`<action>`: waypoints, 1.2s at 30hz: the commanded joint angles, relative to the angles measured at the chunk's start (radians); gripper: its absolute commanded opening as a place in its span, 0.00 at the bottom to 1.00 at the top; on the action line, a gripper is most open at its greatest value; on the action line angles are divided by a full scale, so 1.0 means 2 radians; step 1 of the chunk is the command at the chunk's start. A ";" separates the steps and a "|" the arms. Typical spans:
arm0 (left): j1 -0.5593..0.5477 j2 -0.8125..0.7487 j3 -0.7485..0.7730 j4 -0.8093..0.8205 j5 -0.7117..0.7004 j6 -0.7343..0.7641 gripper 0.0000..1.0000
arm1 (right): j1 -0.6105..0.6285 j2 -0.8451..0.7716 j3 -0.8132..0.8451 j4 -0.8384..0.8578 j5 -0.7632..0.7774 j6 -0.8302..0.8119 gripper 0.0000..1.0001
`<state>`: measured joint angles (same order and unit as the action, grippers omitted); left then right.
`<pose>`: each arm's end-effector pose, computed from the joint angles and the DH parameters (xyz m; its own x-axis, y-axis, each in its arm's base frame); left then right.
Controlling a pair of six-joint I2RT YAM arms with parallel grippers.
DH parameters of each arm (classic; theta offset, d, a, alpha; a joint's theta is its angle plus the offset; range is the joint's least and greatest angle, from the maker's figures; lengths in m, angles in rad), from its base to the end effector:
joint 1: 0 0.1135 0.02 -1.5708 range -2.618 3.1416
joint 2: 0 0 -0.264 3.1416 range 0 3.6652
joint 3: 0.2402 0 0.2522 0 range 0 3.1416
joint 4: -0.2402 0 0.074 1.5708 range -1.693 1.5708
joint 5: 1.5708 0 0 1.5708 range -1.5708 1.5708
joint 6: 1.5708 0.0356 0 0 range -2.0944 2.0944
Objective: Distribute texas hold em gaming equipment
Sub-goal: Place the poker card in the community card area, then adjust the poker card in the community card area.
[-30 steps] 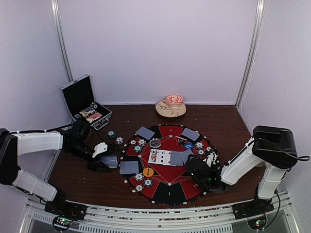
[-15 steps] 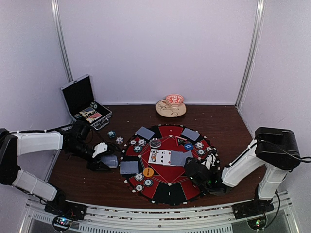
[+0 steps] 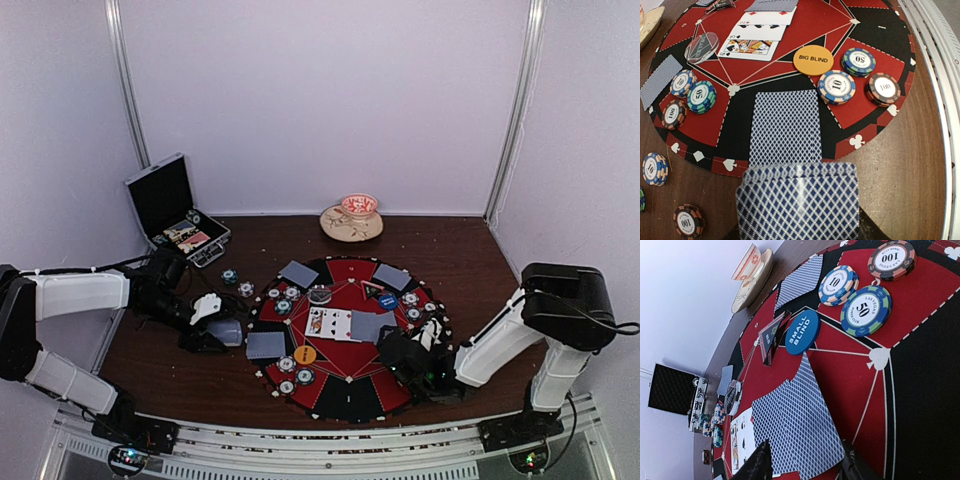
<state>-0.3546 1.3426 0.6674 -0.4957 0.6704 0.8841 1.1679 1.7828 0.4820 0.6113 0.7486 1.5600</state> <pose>0.2068 -0.1001 0.1705 -0.1618 0.7061 -0.6894 0.9843 0.1653 -0.0617 0.1305 0.2443 0.0878 -0.4707 0.7640 -0.4413 0.2444 0.5935 0.7668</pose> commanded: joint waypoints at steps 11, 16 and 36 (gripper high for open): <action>0.001 -0.005 -0.002 0.009 0.009 0.001 0.53 | 0.015 0.024 0.015 -0.002 -0.026 0.007 0.47; 0.001 -0.007 -0.002 0.008 0.009 0.001 0.53 | 0.018 0.021 0.018 -0.012 -0.023 0.007 0.47; 0.001 -0.007 -0.002 0.009 0.008 0.000 0.53 | 0.009 0.018 0.018 -0.027 -0.027 -0.004 0.51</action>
<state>-0.3546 1.3426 0.6674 -0.4957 0.6704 0.8841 1.1912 1.8069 0.5194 0.6128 0.7368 1.5673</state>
